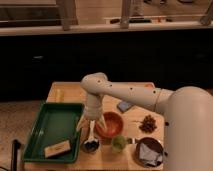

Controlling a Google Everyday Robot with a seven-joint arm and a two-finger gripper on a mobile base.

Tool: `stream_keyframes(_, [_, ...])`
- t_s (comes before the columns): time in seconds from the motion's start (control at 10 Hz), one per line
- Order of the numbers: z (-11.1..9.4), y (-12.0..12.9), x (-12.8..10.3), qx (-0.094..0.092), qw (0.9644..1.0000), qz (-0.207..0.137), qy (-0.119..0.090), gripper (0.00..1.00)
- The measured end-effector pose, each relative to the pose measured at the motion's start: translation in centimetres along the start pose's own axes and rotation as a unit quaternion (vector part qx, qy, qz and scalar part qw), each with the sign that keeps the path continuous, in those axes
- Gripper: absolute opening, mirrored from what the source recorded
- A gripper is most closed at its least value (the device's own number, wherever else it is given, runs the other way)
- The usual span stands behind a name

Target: Place brush in metal cup

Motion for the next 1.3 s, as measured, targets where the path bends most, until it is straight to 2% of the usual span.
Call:
stream_keyframes(0.2, [-0.26, 0.0, -0.13, 0.002, 1.0, 0.0, 0.007, 0.8])
stream_keyframes(1.3, [-0.25, -0.01, -0.14, 0.002, 1.0, 0.0, 0.007, 0.8])
